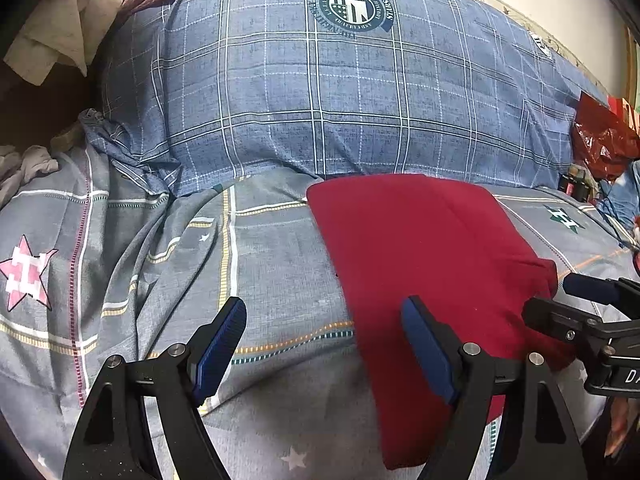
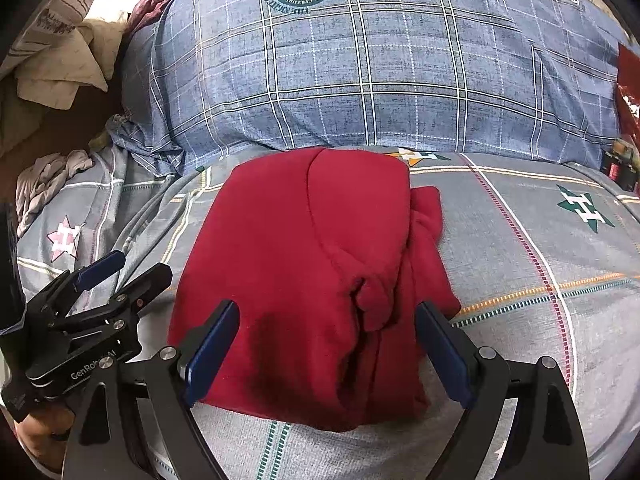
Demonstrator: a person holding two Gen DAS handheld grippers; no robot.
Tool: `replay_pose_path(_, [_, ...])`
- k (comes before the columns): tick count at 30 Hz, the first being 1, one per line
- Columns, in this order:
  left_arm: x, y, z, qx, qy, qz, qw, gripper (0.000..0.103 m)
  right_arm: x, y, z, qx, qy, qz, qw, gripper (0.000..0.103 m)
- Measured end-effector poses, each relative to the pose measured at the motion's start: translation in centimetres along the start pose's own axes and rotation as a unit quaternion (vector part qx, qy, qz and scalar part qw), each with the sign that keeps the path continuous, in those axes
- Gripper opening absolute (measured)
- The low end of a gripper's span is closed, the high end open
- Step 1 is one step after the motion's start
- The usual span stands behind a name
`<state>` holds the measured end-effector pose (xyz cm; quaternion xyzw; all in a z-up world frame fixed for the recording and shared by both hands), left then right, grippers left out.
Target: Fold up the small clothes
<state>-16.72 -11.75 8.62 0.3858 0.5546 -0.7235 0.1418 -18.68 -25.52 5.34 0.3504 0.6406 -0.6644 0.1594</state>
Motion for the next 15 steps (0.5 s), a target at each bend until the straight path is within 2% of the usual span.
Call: replay_pose_path(15, [-0.01, 0.21, -0.28, 0.006, -0.012, -0.003, 0.9999, 0.08, 0.18, 0.51, -0.09, -0.003, 0.0, -0.009, 1.0, 0.091])
Point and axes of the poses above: each gripper's, at about its wrist camera, not at the fingertips, and y roughly the way its jaws point, z to its right, x to its underside, the point moved 3 cm from there along y, roughly the way its jaws point, and after that the axes turned 6 degrees about -y, right-handed, at the moved point
